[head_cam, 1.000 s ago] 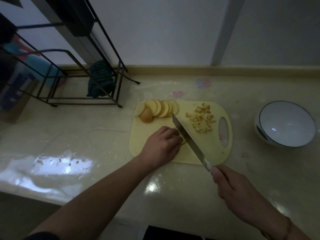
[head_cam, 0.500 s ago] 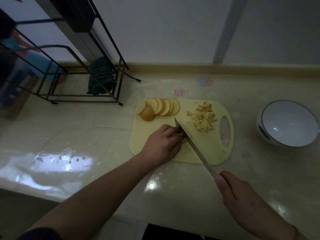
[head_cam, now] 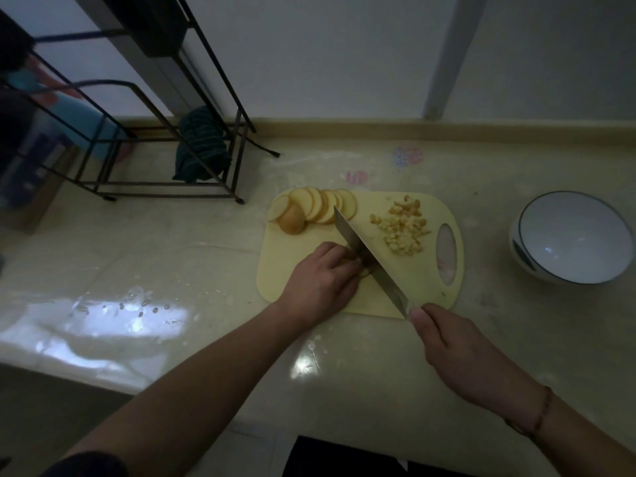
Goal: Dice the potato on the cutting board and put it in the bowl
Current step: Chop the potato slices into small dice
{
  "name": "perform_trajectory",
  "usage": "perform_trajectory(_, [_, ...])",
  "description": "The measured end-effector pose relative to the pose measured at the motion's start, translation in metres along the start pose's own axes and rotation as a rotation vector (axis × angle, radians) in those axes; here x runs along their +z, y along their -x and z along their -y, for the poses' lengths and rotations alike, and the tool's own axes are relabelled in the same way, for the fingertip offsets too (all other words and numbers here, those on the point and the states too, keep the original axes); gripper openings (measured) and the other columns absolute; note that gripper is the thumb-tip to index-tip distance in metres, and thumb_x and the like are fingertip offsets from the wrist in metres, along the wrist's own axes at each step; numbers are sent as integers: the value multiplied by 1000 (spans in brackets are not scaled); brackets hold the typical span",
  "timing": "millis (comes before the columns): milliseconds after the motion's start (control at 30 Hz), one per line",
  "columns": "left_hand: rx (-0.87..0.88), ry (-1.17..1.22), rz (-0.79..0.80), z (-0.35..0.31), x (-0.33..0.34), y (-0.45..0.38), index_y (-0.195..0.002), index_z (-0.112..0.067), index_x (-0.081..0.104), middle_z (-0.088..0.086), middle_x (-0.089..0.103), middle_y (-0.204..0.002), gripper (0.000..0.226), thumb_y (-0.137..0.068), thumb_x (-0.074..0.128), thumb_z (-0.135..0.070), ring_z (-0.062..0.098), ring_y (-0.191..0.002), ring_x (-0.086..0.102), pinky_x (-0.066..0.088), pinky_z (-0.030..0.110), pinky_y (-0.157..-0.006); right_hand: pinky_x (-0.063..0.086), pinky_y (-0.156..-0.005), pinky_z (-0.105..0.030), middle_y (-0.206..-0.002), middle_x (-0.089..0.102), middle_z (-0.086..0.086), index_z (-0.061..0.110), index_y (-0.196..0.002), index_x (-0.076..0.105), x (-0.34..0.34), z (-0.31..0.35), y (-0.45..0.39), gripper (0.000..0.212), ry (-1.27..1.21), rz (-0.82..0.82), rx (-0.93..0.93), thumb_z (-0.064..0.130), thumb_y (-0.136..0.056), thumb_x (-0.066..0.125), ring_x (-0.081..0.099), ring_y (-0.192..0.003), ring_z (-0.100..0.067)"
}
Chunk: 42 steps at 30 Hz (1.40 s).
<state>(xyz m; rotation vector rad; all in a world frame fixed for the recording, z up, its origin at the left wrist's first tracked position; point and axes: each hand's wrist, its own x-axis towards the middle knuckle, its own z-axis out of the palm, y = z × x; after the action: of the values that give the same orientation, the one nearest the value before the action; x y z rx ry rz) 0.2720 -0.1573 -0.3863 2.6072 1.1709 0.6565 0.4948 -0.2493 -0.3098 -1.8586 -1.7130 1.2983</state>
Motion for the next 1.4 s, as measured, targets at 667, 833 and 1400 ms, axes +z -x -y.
perform_trajectory(667, [-219,-18,10,-26,-2,4,-96,-8,75,10,68,-103,29,-91,54,-27,30,-94,62,56,36,-73,45,-67,-39,-62,57,-5,12,-71,49,-10,-6,14,48,13,25,-52,49,-98,35,55,-60,-15])
perform_trajectory(833, [-230,-19,29,-25,-1,2,-99,-8,76,11,68,-104,30,-90,55,-26,33,-95,63,57,39,-72,44,-66,-33,-63,58,-1,12,-74,52,-11,-10,19,48,32,35,-57,49,-98,35,56,-61,-11])
perform_trajectory(1400, [-189,-38,12,-23,-1,2,-94,-10,79,8,67,-88,30,-91,54,-27,31,-79,61,54,38,-63,35,-62,-35,-64,52,0,16,-71,46,-3,-5,-3,42,91,33,-131,42,-101,32,51,-63,-15])
